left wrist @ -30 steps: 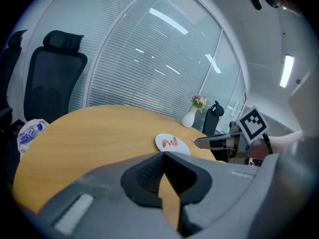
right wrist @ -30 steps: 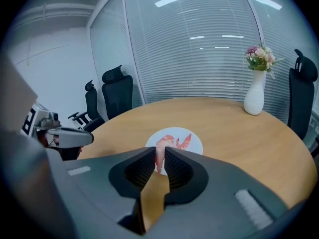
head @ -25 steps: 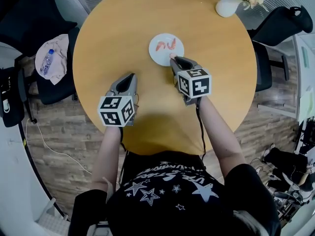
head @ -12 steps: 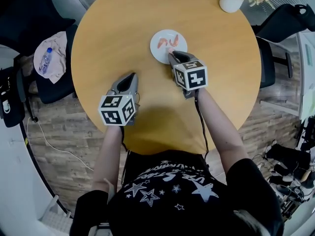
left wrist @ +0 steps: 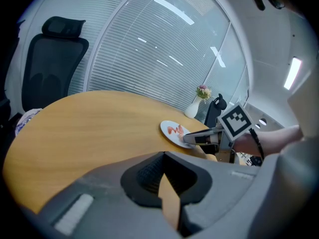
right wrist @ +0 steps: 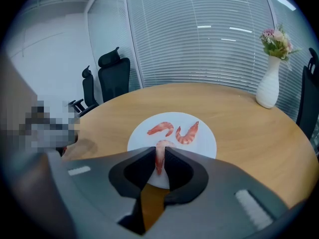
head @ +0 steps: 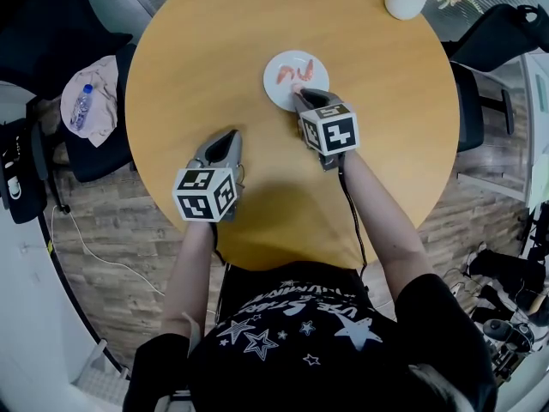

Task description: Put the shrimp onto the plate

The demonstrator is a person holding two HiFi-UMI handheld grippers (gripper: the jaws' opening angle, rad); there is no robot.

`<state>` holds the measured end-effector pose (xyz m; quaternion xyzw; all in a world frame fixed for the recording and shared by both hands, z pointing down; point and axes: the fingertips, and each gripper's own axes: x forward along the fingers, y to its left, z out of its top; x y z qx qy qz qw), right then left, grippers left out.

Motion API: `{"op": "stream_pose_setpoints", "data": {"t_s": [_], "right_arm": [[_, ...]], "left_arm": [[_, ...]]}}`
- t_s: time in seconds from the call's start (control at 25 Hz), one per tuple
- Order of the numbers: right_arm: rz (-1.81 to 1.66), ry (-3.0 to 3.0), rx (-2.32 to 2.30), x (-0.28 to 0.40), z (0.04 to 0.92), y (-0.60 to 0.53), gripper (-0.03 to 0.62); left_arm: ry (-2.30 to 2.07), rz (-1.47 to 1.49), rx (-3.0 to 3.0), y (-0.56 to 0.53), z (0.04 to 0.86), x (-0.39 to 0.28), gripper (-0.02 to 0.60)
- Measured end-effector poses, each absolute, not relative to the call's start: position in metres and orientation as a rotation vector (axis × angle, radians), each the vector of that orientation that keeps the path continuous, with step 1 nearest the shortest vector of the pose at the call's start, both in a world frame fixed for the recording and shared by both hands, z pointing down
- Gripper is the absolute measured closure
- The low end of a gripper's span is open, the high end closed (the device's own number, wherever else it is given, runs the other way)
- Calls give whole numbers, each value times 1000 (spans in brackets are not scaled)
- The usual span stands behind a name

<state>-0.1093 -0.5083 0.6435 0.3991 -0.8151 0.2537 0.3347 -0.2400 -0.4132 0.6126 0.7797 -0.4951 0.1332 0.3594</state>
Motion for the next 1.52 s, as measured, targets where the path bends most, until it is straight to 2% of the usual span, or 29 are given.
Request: {"op": "stream_pose_setpoints", "data": {"t_s": [0.72, 0.96, 1.52], "right_arm": [[617, -2096, 1021, -115, 648, -512, 531], [650, -2085, 1029, -113, 647, -509, 496], [676, -2167, 1111, -93, 599, -483, 491]], "left_arm": [[-1248, 362, 2022, -398, 613, -227, 580], [-1260, 358, 2015, -395, 611, -232, 580], [-1316, 343, 2032, -373, 582, -230, 580]]}}
